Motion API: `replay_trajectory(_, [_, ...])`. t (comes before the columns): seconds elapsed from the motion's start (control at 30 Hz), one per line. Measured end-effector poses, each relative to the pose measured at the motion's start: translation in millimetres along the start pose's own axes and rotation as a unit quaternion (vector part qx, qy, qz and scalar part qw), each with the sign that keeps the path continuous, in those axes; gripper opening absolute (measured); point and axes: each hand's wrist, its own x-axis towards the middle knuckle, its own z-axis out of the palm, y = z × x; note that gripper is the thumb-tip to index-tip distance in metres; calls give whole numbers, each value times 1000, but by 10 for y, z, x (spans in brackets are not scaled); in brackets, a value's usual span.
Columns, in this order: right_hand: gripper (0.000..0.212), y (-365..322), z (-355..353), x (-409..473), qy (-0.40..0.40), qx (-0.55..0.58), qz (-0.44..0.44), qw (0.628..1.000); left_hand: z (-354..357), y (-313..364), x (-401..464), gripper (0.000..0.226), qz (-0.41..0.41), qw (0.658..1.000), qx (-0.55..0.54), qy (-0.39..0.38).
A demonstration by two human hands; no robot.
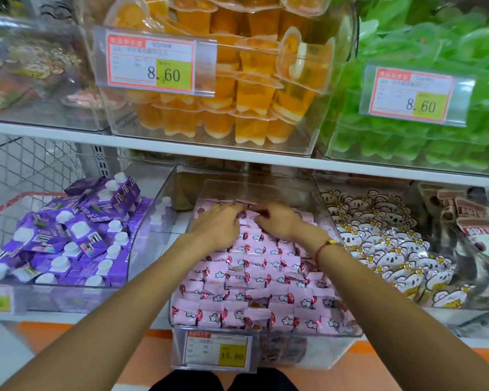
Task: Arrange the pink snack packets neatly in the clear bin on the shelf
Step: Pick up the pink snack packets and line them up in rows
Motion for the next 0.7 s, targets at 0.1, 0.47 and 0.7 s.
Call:
replay_trajectory(0.1, [36, 65, -186, -22, 13, 39, 12, 999, 51, 48, 17, 39, 2, 999, 31, -10])
replay_trajectory(0.47, [27, 236, -81, -33, 80, -122, 0, 989, 185, 203, 34, 56, 14, 991, 130, 0])
replay_trajectory(0.7, [7, 242, -88, -45, 119, -23, -8, 993, 136, 226, 47, 57, -9, 994, 107, -10])
